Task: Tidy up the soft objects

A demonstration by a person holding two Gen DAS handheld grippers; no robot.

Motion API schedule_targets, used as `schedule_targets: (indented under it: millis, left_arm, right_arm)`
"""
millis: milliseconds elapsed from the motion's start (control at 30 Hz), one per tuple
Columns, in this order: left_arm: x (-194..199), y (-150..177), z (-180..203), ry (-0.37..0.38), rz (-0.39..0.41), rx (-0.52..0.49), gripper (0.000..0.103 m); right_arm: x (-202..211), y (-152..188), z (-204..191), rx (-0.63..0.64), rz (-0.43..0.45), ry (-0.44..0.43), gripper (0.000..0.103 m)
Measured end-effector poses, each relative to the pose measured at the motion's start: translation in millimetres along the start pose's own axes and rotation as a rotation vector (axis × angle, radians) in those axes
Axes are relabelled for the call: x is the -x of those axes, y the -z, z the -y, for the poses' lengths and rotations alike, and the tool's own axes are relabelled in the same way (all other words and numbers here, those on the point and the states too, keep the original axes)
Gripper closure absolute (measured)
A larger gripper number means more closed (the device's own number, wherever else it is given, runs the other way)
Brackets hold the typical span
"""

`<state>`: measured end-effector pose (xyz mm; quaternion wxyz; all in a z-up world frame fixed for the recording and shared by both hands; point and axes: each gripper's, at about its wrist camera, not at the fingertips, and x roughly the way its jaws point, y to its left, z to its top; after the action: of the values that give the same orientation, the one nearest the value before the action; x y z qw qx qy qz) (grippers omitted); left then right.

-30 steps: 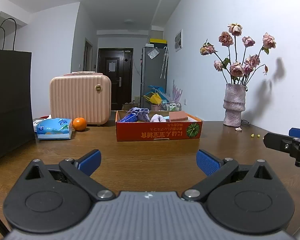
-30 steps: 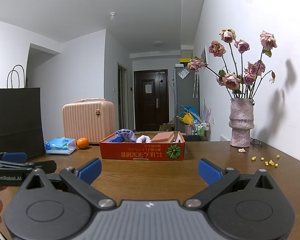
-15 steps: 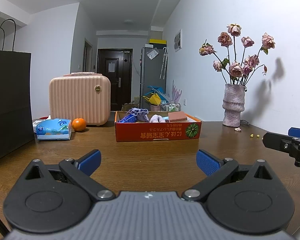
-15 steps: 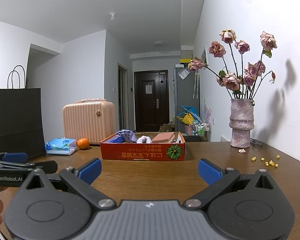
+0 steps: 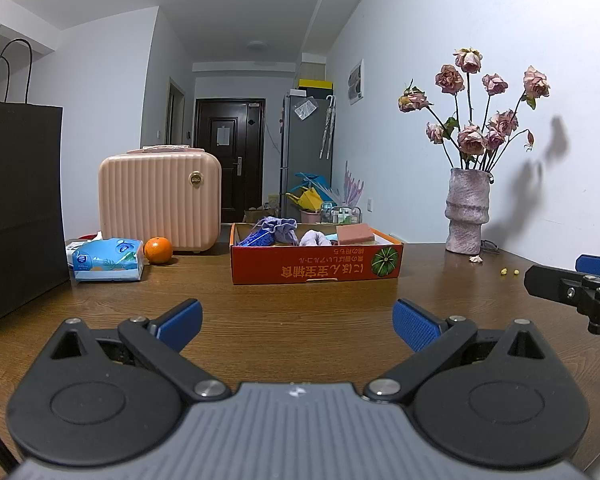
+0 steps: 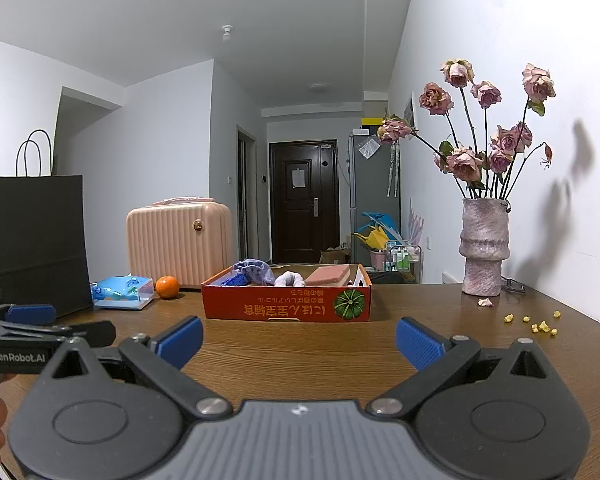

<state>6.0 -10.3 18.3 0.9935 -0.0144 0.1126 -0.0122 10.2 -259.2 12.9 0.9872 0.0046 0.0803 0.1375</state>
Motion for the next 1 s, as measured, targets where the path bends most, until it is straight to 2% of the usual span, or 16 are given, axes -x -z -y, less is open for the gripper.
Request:
schedule_targets:
  millis: [1000]
  left_arm:
    - [0.7,-1.5,2.0,0.007,0.006,-0.007,0.000]
  right_arm:
    - [-0.1,0.3,-0.3,0.001,0.000,0.000,0.000]
